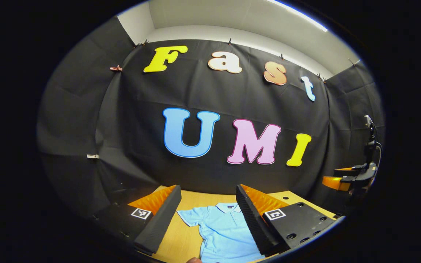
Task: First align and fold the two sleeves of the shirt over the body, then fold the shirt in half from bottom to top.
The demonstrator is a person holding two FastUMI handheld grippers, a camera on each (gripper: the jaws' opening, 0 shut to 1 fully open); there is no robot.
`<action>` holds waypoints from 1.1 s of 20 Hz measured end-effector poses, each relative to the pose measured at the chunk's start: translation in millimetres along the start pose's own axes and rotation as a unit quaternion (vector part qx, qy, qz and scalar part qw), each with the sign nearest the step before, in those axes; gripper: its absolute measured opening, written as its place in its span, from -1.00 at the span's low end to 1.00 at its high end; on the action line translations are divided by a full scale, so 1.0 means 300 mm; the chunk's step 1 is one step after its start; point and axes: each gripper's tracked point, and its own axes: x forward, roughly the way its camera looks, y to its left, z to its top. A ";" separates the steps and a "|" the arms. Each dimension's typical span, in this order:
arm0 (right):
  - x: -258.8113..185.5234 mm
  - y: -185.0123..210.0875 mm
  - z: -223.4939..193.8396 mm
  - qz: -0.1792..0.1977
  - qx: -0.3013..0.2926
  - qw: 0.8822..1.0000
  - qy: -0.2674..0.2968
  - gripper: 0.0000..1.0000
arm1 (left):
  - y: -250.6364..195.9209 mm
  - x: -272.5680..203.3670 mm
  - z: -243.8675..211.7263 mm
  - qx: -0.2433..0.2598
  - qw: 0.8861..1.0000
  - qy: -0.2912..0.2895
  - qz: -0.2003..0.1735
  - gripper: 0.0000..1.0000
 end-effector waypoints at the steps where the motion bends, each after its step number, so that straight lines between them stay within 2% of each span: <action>1: 0.055 -0.010 -0.023 0.005 0.000 1.000 0.012 0.94 | 0.009 0.007 -0.004 0.001 1.000 0.005 0.006 0.93; 5: 0.327 -0.041 -0.162 0.033 0.015 0.997 0.067 0.94 | 0.072 0.049 -0.036 0.015 0.999 0.022 0.048 0.93; 11: 0.790 -0.112 -0.569 0.051 -0.027 0.982 0.177 0.95 | 0.108 0.181 -0.083 0.025 0.992 0.054 0.110 0.93; 13: 0.894 -0.117 -0.714 0.059 -0.014 0.974 0.216 0.94 | 0.086 0.246 -0.116 0.013 0.989 0.075 0.125 0.94; 17: 1.039 -0.165 -0.973 0.049 0.038 0.957 0.285 0.95 | 0.027 0.336 -0.154 0.013 0.985 0.094 0.145 0.94; 22: 1.101 -0.164 -1.151 0.050 0.061 0.938 0.337 0.95 | -0.018 0.381 -0.231 0.036 0.978 0.133 0.155 0.94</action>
